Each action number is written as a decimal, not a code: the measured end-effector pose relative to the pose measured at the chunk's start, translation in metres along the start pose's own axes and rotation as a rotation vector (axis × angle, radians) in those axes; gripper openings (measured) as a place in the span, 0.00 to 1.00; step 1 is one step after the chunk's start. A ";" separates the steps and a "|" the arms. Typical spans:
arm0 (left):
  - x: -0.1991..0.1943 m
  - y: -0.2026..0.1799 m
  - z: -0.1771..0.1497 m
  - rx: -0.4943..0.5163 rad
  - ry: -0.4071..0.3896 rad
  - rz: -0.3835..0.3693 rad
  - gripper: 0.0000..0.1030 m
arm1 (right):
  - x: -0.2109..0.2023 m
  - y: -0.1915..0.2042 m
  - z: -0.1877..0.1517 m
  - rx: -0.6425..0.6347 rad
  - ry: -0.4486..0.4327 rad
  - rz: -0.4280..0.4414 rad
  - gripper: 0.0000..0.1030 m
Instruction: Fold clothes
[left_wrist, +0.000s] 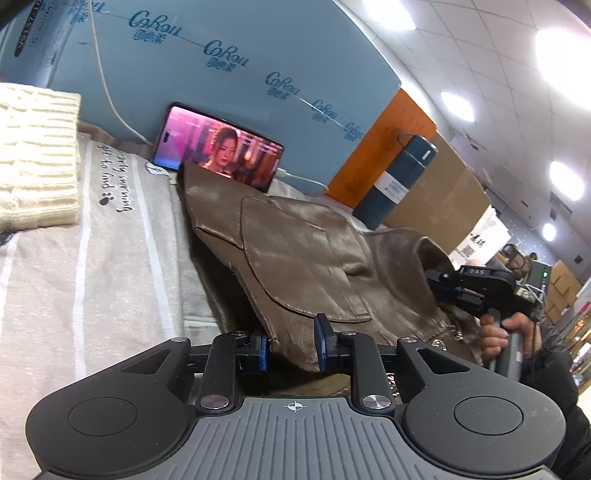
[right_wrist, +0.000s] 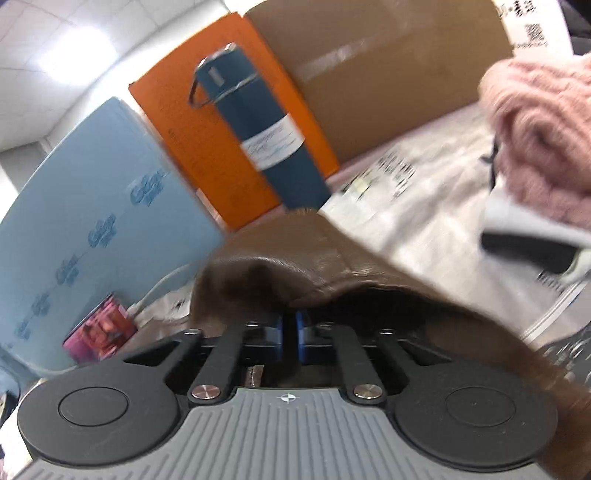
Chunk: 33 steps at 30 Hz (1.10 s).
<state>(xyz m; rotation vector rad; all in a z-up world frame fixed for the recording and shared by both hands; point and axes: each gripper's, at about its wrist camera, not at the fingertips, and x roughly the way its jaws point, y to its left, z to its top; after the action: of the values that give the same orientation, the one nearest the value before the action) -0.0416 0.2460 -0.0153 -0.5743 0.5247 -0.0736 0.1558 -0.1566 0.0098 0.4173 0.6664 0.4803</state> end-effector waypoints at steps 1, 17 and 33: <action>0.001 -0.001 -0.001 0.003 0.004 -0.007 0.21 | -0.001 -0.002 0.002 -0.001 -0.020 -0.016 0.03; 0.001 -0.011 -0.001 0.105 0.002 0.040 0.35 | -0.032 -0.028 0.032 0.065 -0.004 -0.024 0.67; 0.012 -0.008 -0.005 0.099 0.085 0.000 0.04 | 0.025 -0.028 0.040 -0.011 0.095 -0.144 0.65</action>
<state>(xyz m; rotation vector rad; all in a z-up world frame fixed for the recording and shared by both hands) -0.0335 0.2346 -0.0199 -0.4758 0.6004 -0.1242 0.2079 -0.1749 0.0122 0.3348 0.7792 0.3686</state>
